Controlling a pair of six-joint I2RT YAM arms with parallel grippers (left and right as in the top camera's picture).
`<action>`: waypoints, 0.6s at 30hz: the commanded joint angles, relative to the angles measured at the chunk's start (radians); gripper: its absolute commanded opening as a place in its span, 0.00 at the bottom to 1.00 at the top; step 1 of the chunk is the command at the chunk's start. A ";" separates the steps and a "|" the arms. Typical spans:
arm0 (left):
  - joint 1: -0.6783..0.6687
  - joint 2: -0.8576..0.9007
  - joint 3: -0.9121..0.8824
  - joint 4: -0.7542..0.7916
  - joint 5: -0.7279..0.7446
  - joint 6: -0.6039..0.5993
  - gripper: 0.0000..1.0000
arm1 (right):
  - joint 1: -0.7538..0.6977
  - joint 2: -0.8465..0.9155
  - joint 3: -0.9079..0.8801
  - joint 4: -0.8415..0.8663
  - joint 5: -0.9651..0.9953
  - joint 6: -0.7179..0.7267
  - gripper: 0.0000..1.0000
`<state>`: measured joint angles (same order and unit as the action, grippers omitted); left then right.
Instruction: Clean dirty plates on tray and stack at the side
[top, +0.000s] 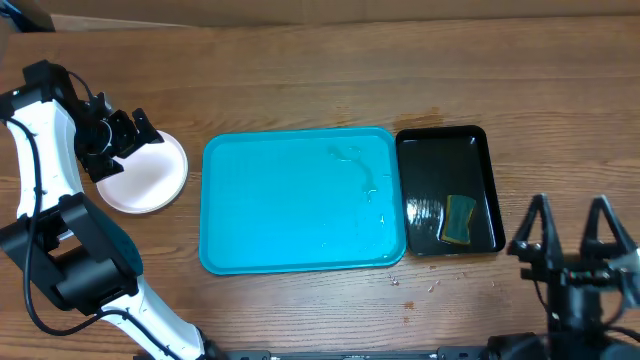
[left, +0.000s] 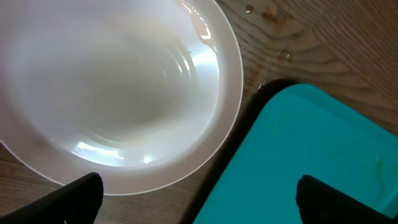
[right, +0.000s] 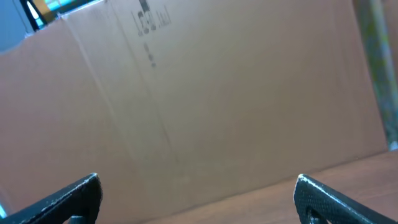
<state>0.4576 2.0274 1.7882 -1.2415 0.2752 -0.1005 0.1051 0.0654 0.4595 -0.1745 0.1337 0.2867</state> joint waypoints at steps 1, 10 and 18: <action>0.002 0.000 -0.003 -0.002 -0.002 0.015 1.00 | -0.004 -0.013 -0.101 0.089 -0.017 -0.007 1.00; 0.002 0.000 -0.002 -0.002 -0.002 0.015 1.00 | -0.004 -0.063 -0.280 0.264 -0.054 -0.052 1.00; 0.002 0.000 -0.002 -0.002 -0.002 0.015 1.00 | -0.003 -0.063 -0.370 0.266 -0.095 -0.060 1.00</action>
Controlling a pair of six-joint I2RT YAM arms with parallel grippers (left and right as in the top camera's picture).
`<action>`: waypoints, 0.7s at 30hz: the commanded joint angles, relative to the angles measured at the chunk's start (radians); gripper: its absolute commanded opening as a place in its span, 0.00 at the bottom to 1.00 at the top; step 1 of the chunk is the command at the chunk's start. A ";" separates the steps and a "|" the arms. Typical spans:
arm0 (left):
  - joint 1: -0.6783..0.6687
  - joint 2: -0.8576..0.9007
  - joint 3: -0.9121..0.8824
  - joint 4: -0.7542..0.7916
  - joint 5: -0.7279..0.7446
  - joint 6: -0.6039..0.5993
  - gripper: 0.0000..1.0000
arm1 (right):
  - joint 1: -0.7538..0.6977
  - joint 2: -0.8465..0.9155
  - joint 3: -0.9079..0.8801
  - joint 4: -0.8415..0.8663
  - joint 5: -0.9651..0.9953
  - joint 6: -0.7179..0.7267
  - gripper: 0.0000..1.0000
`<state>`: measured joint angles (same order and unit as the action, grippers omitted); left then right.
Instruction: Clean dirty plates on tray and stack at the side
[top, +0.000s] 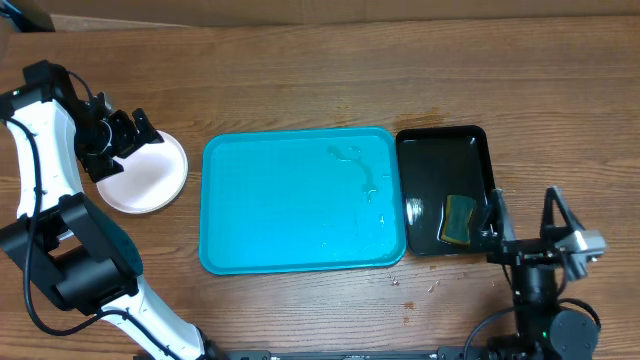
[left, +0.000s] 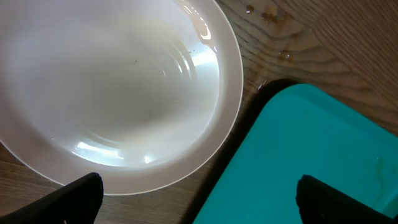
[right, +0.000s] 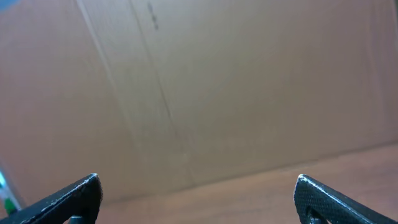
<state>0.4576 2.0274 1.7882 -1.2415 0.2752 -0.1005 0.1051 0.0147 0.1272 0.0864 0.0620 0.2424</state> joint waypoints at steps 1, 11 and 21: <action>0.002 0.000 -0.003 -0.002 -0.002 0.015 1.00 | -0.004 -0.012 -0.054 0.010 -0.029 -0.015 1.00; 0.002 0.000 -0.002 -0.002 -0.002 0.015 1.00 | -0.003 -0.012 -0.120 -0.145 -0.089 -0.073 1.00; 0.002 0.000 -0.002 -0.003 -0.002 0.015 1.00 | -0.003 -0.012 -0.119 -0.168 -0.093 -0.057 1.00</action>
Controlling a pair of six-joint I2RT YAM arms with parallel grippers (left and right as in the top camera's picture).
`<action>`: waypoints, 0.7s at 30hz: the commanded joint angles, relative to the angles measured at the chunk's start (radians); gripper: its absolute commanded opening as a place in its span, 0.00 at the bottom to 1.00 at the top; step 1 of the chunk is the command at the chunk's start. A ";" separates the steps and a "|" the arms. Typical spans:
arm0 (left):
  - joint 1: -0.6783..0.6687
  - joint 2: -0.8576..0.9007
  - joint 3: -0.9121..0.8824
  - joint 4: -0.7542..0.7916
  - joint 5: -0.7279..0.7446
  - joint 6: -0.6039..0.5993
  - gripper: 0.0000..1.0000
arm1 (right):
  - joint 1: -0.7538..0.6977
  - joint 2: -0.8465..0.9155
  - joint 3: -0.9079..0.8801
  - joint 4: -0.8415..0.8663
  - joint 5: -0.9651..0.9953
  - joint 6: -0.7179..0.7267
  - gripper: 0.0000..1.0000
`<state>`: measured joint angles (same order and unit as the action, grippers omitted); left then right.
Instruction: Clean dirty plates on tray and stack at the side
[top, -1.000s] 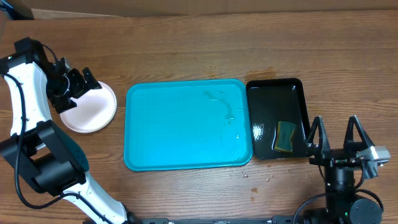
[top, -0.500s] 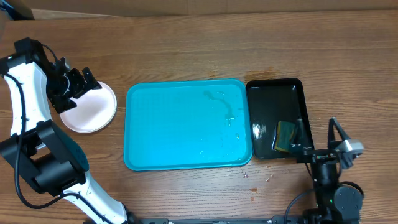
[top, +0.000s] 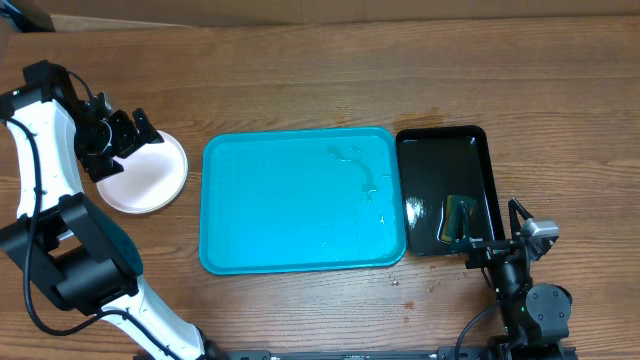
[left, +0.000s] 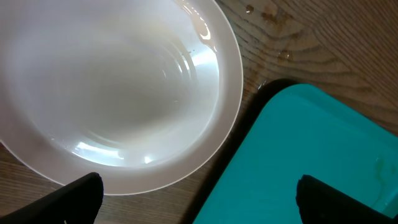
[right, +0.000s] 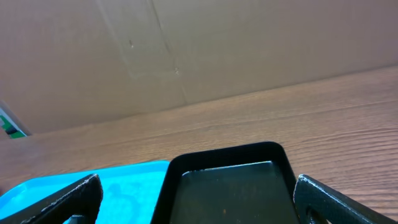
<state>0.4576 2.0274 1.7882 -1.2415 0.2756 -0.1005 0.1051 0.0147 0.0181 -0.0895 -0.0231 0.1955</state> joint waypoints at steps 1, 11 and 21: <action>0.002 0.000 -0.002 -0.002 -0.002 0.015 1.00 | -0.003 -0.012 -0.010 0.008 -0.008 -0.010 1.00; 0.002 0.000 -0.002 -0.002 -0.002 0.015 1.00 | -0.003 -0.012 -0.010 0.008 -0.008 -0.010 1.00; 0.002 0.013 -0.006 0.000 -0.008 0.015 1.00 | -0.003 -0.012 -0.010 0.008 -0.008 -0.010 1.00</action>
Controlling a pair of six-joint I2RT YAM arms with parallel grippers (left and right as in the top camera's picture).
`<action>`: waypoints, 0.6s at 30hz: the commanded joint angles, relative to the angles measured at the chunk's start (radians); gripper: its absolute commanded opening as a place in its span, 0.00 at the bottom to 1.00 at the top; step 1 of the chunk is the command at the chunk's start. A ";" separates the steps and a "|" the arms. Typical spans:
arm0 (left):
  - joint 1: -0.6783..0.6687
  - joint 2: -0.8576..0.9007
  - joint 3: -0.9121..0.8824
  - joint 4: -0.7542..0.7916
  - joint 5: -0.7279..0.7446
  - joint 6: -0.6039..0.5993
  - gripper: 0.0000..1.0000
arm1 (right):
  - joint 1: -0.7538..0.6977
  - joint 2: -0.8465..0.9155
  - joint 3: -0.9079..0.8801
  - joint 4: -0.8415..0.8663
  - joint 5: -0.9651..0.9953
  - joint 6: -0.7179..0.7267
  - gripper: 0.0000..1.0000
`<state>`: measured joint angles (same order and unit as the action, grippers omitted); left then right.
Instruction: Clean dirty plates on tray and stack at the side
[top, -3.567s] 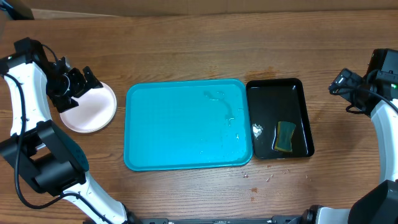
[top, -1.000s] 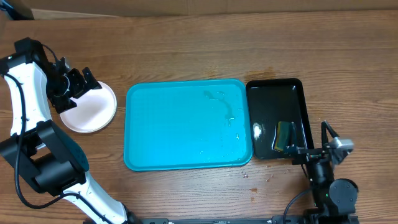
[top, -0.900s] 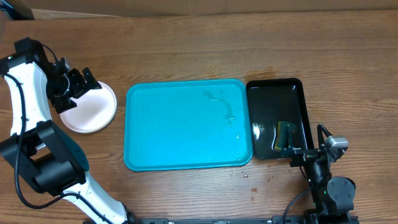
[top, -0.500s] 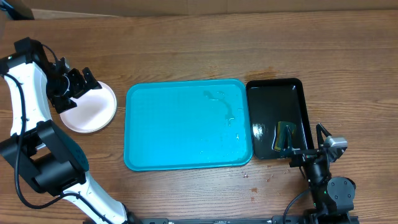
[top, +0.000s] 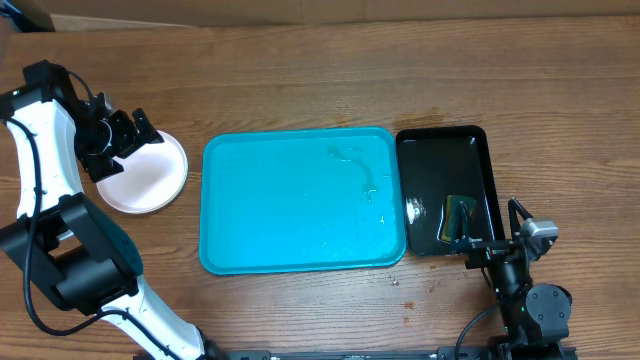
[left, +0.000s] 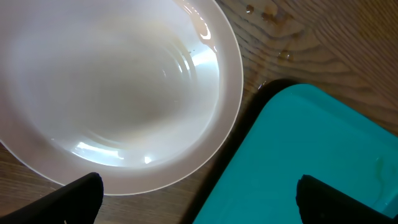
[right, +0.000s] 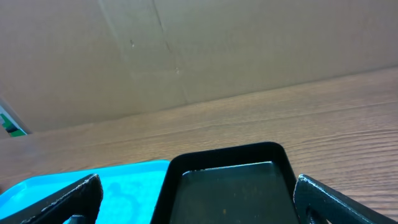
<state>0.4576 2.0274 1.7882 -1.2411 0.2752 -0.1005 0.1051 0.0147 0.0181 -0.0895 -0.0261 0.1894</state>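
A white plate (top: 150, 175) sits on the wood left of the teal tray (top: 300, 200); its surface looks glossy and clean in the left wrist view (left: 118, 93). My left gripper (top: 126, 146) hovers open over the plate's left part, nothing between its fingers (left: 78, 198). The teal tray (left: 311, 162) carries no plates, only water streaks. At the front right my right gripper (top: 492, 240) stands open and low, facing the black tray (right: 230, 180) and holding nothing.
The black tray (top: 447, 150) beside the teal tray holds some water and a green-yellow sponge (top: 460, 220). A cardboard wall (right: 217, 50) runs along the table's far edge. Drops of water lie on the wood near the plate (left: 277, 18).
The right gripper first stood raised at the front right, seeing only the cardboard wall. By 0.7 s ago it had dropped low in front of the black tray, and it stays there. The left gripper stayed open over the white plate throughout.
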 joint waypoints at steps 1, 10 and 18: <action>0.002 0.013 -0.009 0.001 -0.013 0.015 1.00 | -0.003 -0.012 -0.010 0.008 -0.005 -0.004 1.00; -0.108 -0.169 -0.009 0.001 -0.048 0.015 1.00 | -0.003 -0.012 -0.010 0.008 -0.005 -0.004 1.00; -0.214 -0.518 -0.009 0.000 -0.047 0.015 1.00 | -0.003 -0.012 -0.010 0.008 -0.005 -0.004 1.00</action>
<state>0.2504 1.6558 1.7733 -1.2373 0.2321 -0.1001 0.1051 0.0147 0.0181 -0.0891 -0.0261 0.1898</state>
